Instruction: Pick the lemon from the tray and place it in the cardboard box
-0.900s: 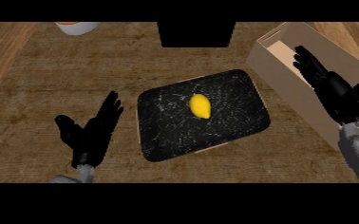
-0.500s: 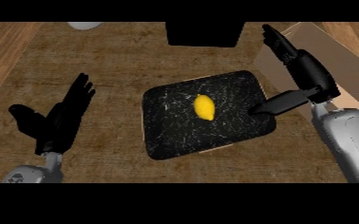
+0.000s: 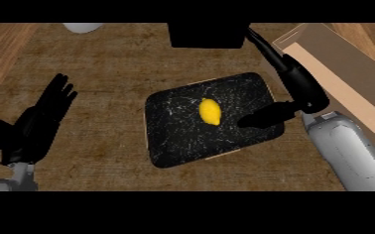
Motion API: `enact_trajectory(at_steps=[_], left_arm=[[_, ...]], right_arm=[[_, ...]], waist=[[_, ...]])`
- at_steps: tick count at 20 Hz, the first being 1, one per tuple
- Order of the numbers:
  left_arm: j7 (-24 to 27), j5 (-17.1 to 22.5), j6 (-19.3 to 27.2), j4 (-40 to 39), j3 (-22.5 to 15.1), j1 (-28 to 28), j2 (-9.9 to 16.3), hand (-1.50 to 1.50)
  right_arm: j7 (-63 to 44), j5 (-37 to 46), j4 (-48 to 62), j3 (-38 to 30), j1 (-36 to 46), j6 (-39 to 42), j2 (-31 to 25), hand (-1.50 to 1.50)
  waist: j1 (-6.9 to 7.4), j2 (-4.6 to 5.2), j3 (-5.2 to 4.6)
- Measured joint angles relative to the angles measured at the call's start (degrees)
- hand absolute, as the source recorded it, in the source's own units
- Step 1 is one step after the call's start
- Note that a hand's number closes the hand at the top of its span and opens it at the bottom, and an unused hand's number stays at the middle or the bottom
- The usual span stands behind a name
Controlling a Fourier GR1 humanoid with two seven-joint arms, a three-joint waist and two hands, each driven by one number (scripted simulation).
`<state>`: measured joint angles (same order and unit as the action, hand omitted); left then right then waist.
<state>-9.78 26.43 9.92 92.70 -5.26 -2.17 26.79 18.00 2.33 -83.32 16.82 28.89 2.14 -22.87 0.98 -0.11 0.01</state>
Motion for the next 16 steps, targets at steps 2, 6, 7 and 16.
enact_trajectory(at_steps=[2,6,7,16], left_arm=[[0.34,-0.20,-0.25,-0.14,0.26,0.51,0.19,0.00],[0.35,-0.29,-0.62,-0.37,0.70,0.77,0.51,0.00],[0.31,-0.09,-0.82,-0.47,0.82,0.55,0.47,0.00],[0.81,-0.18,-2.01,-0.07,1.81,1.13,0.26,0.00]], right_arm=[[-3.46,3.69,-1.43,2.60,1.37,1.93,-2.95,-1.50],[-12.73,12.54,-3.37,8.51,5.50,5.37,-7.39,-1.50],[-15.53,14.53,-3.69,10.08,6.87,6.54,-7.86,-1.50],[-40.73,22.79,-3.82,20.55,16.48,20.97,-1.63,-1.50]], waist=[[-0.36,-0.18,-0.09],[-0.55,-0.38,-0.22],[-0.53,-0.38,-0.25],[-0.26,-0.16,-0.17]])
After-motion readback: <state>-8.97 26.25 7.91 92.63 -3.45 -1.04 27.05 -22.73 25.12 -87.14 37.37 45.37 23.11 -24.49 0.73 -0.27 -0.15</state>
